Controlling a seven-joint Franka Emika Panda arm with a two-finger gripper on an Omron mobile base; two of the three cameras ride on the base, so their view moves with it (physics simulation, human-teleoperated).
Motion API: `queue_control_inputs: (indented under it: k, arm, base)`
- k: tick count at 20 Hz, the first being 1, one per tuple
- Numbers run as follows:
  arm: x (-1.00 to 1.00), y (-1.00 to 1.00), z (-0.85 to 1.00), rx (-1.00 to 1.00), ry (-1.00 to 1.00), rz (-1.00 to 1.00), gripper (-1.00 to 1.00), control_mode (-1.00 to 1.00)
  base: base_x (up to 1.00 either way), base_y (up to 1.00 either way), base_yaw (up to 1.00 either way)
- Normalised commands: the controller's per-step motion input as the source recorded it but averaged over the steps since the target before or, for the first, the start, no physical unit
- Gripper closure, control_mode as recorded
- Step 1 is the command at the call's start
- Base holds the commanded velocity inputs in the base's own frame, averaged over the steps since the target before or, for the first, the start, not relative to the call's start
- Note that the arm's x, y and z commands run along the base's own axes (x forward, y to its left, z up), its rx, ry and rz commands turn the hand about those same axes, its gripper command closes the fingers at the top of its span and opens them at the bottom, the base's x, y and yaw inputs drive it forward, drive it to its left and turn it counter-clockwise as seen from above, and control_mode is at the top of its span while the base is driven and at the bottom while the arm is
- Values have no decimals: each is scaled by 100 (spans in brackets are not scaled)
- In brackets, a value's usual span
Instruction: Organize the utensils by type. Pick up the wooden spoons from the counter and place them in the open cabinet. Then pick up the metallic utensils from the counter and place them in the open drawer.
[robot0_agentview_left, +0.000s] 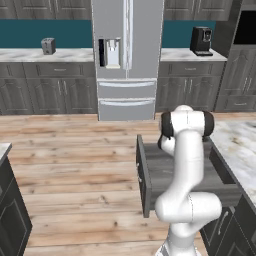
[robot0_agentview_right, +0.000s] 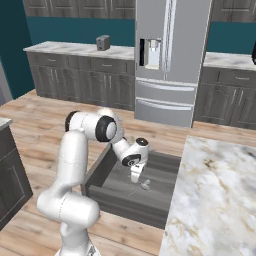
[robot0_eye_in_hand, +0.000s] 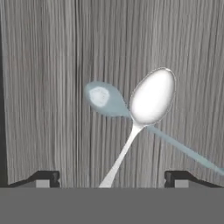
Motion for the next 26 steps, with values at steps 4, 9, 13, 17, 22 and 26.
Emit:
queue_control_inputs:
  k: [4,9,13,17,22,26]
  arm:
    - [-67,0,94,1,0,9,-100,-100]
    - [-100,0,100,0,-7,9,-100,-100]
    - [-94,1,100,0,-4,10,-100,-100]
    - [-62,0,100,0,0,11,-100,-100]
    - [-33,1,100,-1,0,15,-100,-100]
    - [-38,16,99,-8,4,15,-100,-100]
  base:
    - [0,0,0]
    - [0,0,0]
    - [0,0,0]
    - [0,0,0]
    - [0,0,0]
    - [0,0,0]
